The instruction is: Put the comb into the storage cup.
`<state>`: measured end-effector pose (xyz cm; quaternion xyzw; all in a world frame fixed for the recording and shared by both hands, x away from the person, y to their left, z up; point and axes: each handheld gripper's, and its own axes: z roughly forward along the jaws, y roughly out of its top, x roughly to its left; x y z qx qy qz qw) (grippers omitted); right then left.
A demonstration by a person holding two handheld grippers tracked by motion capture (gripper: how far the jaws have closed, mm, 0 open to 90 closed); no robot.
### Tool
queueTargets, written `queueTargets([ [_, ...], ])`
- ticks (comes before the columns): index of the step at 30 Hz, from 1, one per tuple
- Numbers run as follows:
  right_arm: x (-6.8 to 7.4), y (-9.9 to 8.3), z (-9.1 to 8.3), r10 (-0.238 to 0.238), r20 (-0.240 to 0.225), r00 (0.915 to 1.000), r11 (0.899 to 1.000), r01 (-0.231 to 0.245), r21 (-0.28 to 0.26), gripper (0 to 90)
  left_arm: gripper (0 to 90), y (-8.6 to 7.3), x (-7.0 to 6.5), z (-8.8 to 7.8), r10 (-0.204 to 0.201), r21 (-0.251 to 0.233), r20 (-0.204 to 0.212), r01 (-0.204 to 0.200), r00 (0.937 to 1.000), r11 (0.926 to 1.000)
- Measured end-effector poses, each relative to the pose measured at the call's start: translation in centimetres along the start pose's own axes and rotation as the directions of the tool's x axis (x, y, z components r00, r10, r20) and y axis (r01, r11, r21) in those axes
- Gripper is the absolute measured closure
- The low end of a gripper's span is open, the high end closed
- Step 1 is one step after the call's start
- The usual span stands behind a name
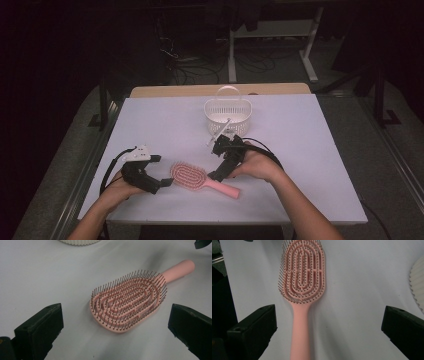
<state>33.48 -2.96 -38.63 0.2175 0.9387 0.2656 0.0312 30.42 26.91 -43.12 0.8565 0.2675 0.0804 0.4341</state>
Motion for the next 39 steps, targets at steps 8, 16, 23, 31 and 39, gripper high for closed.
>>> queueTargets([
  [8, 0.4, 0.2, 0.5, -0.007, 0.0, 1.0, 1.0, 0.007, 0.029, 0.0, 0.0, 0.0, 0.0, -0.1, -0.001, -0.002, -0.002, 0.001, 1.0, 1.0],
  [16, 0.8, 0.3, 1.1, -0.018, 0.007, 0.9998, 0.998, 0.017, 0.058, 0.0, 0.0, 0.0, 0.0, -0.1, 0.001, -0.001, -0.003, -0.001, 1.0, 1.0],
  [23, 1.2, 0.3, 1.8, -0.032, 0.009, 0.9994, 0.996, 0.031, 0.086, 1.7, 0.0, 0.0, 0.0, -0.1, 0.0, -0.003, -0.001, 0.0, 1.0, 1.0],
  [31, 1.3, 0.3, 2.0, -0.028, 0.009, 0.9996, 0.995, 0.027, 0.092, 5.4, 0.0, 0.0, 0.0, -0.1, -0.001, -0.003, -0.001, 0.001, 1.0, 1.0],
  [39, 1.6, 0.3, 2.3, -0.03, 0.0, 0.9996, 0.994, 0.029, 0.11, 14.0, 0.0, 0.0, -0.1, 0.0, -0.001, -0.002, 0.0, 0.001, 1.0, 1.0],
])
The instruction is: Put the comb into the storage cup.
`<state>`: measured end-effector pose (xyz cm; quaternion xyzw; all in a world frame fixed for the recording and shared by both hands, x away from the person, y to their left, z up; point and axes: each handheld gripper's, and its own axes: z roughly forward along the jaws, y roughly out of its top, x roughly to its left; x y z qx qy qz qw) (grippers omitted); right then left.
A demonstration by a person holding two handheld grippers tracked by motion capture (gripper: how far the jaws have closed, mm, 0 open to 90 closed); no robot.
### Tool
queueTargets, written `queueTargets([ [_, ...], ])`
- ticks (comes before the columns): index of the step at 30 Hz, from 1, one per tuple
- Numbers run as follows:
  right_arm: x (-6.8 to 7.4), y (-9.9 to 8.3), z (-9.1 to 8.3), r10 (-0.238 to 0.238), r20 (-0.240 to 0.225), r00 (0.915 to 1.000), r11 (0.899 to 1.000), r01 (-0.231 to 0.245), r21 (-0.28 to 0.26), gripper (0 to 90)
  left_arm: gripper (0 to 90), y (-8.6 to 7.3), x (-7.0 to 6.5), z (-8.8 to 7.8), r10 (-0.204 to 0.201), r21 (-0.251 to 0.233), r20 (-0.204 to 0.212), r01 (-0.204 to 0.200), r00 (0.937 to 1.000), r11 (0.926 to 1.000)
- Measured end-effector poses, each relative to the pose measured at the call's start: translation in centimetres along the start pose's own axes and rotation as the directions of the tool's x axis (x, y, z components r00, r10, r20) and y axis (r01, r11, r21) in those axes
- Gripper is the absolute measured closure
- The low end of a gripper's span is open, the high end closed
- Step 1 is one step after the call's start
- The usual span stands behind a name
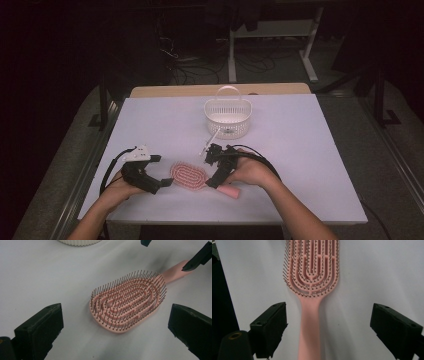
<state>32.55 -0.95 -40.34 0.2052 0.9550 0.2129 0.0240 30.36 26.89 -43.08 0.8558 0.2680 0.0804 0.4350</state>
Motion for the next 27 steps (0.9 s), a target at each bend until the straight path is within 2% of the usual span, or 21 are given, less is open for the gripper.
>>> queueTargets([
  [8, 0.2, 0.1, 0.2, 0.013, -0.008, 0.9999, 1.0, -0.012, 0.026, 20.5, 0.0, 0.0, 0.0, 0.1, 0.002, 0.0, 0.003, -0.002, 1.0, 1.0],
  [27, 1.0, 0.3, 1.5, 0.001, -0.024, 0.9997, 0.997, 0.001, 0.078, 36.9, 0.0, 0.0, 0.0, 0.1, -0.001, 0.0, 0.005, 0.001, 1.0, 1.0],
])
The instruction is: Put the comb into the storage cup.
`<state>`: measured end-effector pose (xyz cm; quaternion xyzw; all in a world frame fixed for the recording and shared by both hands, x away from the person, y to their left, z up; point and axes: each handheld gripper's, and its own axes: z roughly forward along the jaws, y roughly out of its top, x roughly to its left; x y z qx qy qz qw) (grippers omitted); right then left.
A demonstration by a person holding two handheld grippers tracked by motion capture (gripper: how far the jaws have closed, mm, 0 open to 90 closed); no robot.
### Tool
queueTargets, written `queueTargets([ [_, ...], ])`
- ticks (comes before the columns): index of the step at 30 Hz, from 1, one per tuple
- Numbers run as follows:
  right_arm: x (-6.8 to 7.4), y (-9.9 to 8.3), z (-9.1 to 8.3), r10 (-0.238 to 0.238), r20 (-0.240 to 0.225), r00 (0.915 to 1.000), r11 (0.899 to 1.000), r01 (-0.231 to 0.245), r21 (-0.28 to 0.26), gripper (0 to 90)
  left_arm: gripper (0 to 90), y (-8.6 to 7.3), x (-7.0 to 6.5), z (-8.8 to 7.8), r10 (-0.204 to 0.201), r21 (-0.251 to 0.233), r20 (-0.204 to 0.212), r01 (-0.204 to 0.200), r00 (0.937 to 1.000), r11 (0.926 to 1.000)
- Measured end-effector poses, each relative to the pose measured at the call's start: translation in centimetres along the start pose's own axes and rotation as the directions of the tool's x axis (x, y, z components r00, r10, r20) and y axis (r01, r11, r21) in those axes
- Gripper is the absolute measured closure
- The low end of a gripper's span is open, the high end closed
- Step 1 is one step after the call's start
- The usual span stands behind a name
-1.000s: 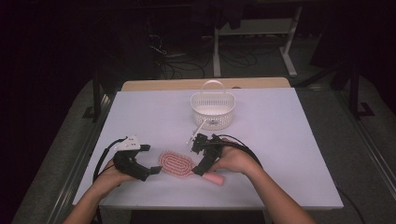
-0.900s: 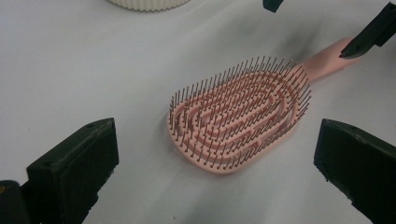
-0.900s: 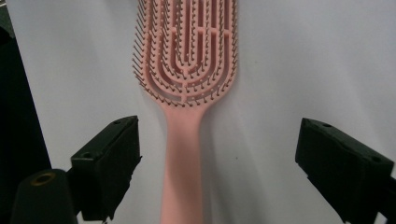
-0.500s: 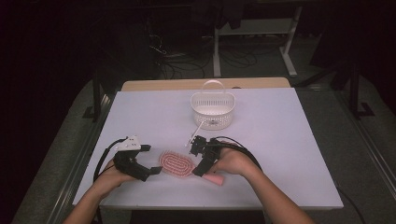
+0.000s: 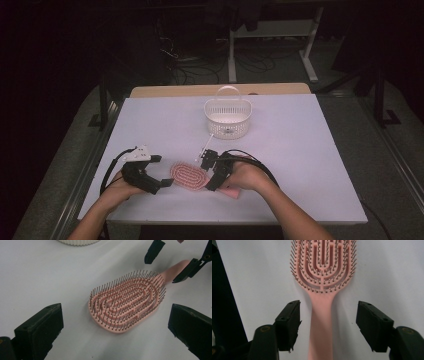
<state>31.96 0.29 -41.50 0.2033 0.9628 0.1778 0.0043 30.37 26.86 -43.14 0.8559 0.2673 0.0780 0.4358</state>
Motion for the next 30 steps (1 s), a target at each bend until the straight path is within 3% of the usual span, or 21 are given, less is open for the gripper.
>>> queueTargets([
  [30, 0.7, 0.7, 2.0, -0.027, -0.008, 0.9996, 0.993, 0.028, 0.113, 58.9, 0.0, 0.0, 0.1, -0.1, 0.0, -0.002, -0.003, 0.0, 1.0, 1.0],
])
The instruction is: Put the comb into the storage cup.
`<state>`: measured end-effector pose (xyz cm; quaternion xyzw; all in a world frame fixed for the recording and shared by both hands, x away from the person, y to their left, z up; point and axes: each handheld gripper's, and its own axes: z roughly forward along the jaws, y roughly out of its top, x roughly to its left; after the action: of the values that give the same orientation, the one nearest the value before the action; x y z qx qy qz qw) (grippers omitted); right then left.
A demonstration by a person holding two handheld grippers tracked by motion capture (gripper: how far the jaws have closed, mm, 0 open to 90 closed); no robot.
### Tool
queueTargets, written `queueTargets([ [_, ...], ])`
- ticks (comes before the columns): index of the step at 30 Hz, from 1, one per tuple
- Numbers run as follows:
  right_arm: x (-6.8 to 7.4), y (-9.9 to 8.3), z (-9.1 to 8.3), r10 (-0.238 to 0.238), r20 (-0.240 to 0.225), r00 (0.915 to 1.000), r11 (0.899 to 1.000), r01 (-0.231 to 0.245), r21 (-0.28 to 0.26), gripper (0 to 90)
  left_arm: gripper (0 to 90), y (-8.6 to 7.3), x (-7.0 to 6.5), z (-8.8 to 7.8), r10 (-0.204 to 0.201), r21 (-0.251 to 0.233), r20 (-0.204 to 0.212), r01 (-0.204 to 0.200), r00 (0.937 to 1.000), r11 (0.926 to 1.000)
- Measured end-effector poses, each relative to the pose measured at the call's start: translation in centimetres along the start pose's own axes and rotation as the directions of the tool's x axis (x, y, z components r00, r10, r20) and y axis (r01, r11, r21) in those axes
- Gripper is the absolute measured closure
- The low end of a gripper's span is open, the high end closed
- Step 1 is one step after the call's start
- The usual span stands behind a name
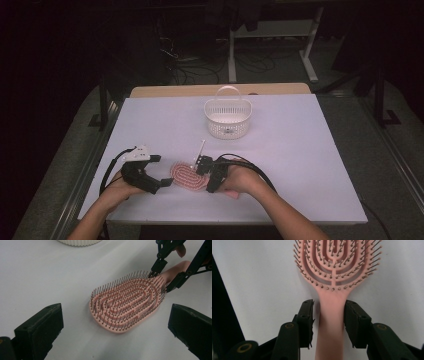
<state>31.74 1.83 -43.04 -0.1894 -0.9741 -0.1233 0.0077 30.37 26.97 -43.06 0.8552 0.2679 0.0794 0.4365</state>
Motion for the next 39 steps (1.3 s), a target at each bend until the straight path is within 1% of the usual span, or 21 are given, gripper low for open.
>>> queueTargets([
  [5, 0.2, 0.2, 0.3, -0.003, 0.013, 0.9999, 1.0, 0.003, 0.021, 62.2, 0.0, 0.0, 0.1, -0.1, -0.001, -0.003, -0.001, 0.001, 1.0, 1.0],
  [7, 0.1, 0.3, 0.3, -0.013, 0.024, 0.9996, 1.0, 0.013, 0.029, 65.1, 0.0, 0.0, 0.0, -0.1, -0.002, -0.002, -0.001, 0.002, 1.0, 1.0],
  [8, 0.1, 0.4, 0.3, -0.008, 0.028, 0.9996, 0.999, 0.007, 0.034, 65.5, 0.0, 0.0, 0.0, -0.1, -0.001, -0.002, 0.0, 0.001, 1.0, 1.0],
  [12, 0.1, 0.5, 0.3, -0.014, 0.03, 0.9994, 0.999, 0.013, 0.043, 65.7, 0.0, 0.0, 0.1, -0.1, -0.002, -0.004, -0.002, 0.002, 1.0, 1.0],
  [14, 0.2, 0.7, 0.4, -0.008, 0.035, 0.9994, 0.998, 0.006, 0.055, 65.7, 0.0, 0.0, 0.0, -0.1, -0.001, -0.004, -0.002, 0.001, 1.0, 1.0],
  [17, 0.2, 0.8, 0.4, -0.016, 0.037, 0.9992, 0.998, 0.014, 0.066, 65.7, 0.0, 0.0, 0.0, -0.1, 0.0, -0.004, -0.003, 0.0, 1.0, 1.0],
  [23, 0.3, 1.1, 0.5, -0.01, 0.047, 0.9988, 0.996, 0.005, 0.089, 66.7, 0.0, 0.0, 0.0, -0.1, 0.0, -0.004, -0.003, 0.0, 1.0, 1.0],
  [28, 0.2, 1.1, 0.5, -0.002, 0.046, 0.9989, 0.996, -0.002, 0.086, 68.4, 0.0, 0.0, 0.1, -0.1, 0.0, -0.003, -0.003, 0.0, 1.0, 1.0],
  [33, 0.3, 1.1, 0.5, -0.005, 0.049, 0.9988, 0.996, 0.001, 0.085, 68.7, 0.0, 0.0, 0.1, -0.1, 0.001, -0.003, -0.003, -0.001, 1.0, 1.0],
  [39, 0.3, 0.9, 0.4, -0.008, 0.05, 0.9987, 0.998, 0.005, 0.069, 68.9, 0.0, 0.0, 0.1, -0.1, -0.003, -0.004, -0.004, 0.003, 1.0, 1.0],
])
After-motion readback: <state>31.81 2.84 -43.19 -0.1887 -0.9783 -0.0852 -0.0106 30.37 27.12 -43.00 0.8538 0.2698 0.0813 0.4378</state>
